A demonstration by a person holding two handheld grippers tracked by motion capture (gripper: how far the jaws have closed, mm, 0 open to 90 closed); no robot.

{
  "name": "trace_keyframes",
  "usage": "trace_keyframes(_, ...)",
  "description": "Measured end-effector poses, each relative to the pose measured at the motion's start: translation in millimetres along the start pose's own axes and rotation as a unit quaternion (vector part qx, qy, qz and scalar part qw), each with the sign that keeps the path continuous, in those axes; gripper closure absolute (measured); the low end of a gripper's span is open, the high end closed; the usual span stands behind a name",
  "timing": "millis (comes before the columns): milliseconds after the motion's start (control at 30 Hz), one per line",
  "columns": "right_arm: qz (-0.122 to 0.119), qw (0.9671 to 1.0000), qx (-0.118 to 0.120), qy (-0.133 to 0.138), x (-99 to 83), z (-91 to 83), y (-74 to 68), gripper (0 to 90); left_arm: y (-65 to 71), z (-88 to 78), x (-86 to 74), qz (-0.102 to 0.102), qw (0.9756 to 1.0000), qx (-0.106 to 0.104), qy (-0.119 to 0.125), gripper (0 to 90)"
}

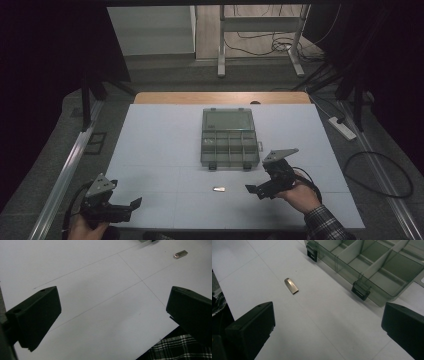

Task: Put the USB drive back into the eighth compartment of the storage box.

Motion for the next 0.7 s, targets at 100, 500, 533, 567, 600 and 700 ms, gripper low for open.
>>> trace_keyframes(100, -0.001, 1.0000, 0.003, -0.003, 1.6, 2.8, -1.5, 0.0, 0.1, 0.0, 0.0, 0.001, 1.0000, 0.001, 0.000, 0.0)
trace_keyframes(500, -0.009, 0.9999, 0.010, -0.007, 10.0, 12.6, -5.9, 0.0, 0.2, 0.1, 0.1, 0.002, 1.0000, 0.000, -0.001, 0.0)
trace_keyframes(533, -0.009, 0.9999, 0.012, -0.007, 10.6, 13.5, -6.3, 0.0, 0.2, 0.1, 0.1, 0.002, 1.0000, 0.000, -0.001, 0.0)
trace_keyframes(567, -0.011, 0.9998, 0.012, -0.007, 11.2, 14.3, -6.6, 0.0, 0.2, 0.1, 0.1, 0.002, 1.0000, 0.000, -0.001, 0.0)
trace_keyframes(600, -0.011, 0.9998, 0.013, -0.007, 11.7, 15.3, -7.1, 0.0, 0.2, 0.1, 0.1, 0.002, 1.0000, 0.000, -0.001, 0.0)
trace_keyframes(700, -0.011, 0.9998, 0.017, -0.009, 13.0, 18.7, -8.2, 0.0, 0.2, 0.2, 0.1, 0.002, 1.0000, 0.000, -0.001, 0.0)
Point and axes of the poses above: each handheld gripper's, and its own axes: z roughly forward along the jaws, x roughly out of its top, y roughly to its right, the point moved 3 cm from there along z, roughly forward along the jaws, and after that the axes turned 6 degrees about y, right-handed, at the moved point
